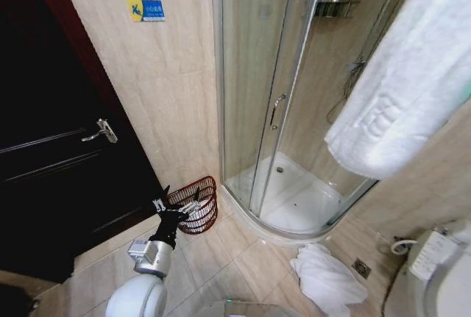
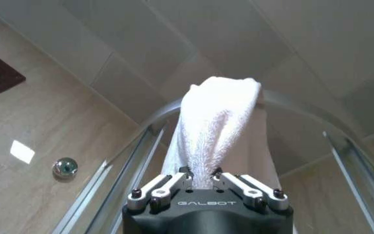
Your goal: Discard the used towel into the hamper.
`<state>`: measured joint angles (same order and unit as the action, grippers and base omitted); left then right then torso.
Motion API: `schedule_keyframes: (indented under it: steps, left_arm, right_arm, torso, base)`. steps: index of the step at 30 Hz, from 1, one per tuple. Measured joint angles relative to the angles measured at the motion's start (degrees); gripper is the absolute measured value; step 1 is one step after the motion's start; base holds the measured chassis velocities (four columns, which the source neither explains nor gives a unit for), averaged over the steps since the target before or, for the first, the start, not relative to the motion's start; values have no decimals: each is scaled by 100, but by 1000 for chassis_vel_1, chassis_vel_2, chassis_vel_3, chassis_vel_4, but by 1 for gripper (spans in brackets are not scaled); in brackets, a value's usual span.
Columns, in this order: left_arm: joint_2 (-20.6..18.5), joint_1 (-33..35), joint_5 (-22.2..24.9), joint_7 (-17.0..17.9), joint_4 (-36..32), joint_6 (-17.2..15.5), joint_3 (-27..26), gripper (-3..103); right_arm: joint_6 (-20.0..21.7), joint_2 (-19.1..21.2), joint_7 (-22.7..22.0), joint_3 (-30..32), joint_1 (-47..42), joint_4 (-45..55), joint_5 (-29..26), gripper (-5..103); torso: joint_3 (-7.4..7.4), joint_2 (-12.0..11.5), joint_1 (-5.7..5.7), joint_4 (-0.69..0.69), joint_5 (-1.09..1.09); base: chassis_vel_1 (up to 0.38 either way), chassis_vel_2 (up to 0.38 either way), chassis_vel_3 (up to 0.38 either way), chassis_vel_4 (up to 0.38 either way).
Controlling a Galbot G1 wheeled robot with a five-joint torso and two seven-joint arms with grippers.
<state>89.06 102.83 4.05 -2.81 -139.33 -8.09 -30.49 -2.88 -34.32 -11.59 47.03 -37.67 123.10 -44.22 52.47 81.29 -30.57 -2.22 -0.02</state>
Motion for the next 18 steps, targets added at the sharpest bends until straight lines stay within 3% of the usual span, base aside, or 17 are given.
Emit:
schedule_keyframes:
  steps: [3,8,13,18]
  left_arm:
    - [1,0,0,-1,0,0,1,100]
    - [-1,0,0,0,0,0,0,100]
    - [-1,0,0,0,0,0,0,100]
    - [-2,0,0,-1,0,0,1,100]
  right_arm:
    - [-162,-272,-5,329,-727,224,230,11]
    - [-305,-472,-2,474,-1290,341,397,11]
    - [-492,-724,14,669,-1840,476,658,11]
    - [-810,-1308,116,749,-2475,605,1154,11]
  torso:
    - [-1,0,0,0,-2]
    - [0,0,0,1,6]
    - [0,0,0,1,-2]
    - [0,0,0,1,3]
  base:
    - [0,0,0,0]
    - [0,0,0,0]
    - [0,0,0,0]
    - [0,0,0,0]
